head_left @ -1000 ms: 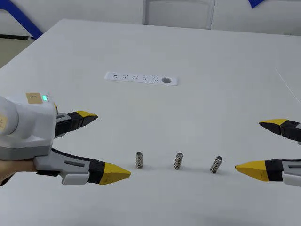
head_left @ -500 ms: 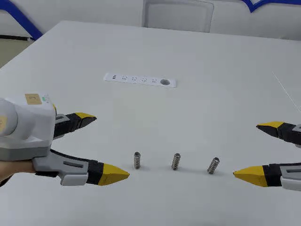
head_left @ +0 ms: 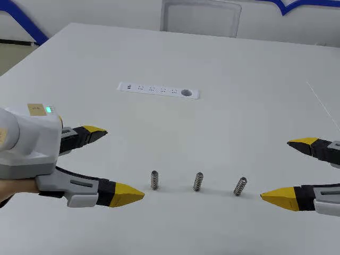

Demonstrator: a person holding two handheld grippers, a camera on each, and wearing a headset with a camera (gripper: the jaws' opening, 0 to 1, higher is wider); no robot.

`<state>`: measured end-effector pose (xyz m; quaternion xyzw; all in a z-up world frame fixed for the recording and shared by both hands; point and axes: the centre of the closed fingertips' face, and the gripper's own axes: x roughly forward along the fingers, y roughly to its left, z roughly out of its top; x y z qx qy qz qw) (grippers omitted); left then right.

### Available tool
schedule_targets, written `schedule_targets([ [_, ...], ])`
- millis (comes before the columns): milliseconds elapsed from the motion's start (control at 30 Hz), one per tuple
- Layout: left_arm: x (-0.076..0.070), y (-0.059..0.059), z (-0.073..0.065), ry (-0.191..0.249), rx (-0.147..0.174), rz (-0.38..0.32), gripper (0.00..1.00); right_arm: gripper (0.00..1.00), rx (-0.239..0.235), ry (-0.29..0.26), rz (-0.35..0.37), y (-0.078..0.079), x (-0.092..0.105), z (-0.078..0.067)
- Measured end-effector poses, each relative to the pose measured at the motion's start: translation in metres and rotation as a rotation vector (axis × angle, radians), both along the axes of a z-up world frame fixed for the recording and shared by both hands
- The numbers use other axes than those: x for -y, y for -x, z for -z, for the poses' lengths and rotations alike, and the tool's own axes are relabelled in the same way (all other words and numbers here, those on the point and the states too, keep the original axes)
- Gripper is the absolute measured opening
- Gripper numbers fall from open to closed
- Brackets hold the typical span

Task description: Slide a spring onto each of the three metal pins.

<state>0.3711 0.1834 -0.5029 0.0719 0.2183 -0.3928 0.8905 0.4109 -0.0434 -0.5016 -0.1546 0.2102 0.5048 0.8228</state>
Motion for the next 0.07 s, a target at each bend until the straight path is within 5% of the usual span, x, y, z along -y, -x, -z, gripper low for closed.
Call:
schedule_targets([
  [67, -0.0003, 0.0004, 0.0006, -0.001, -0.001, 0.001, 0.98, 0.84, -0.001, 0.000, -0.001, 0.0003, -0.0006, 0.0005],
])
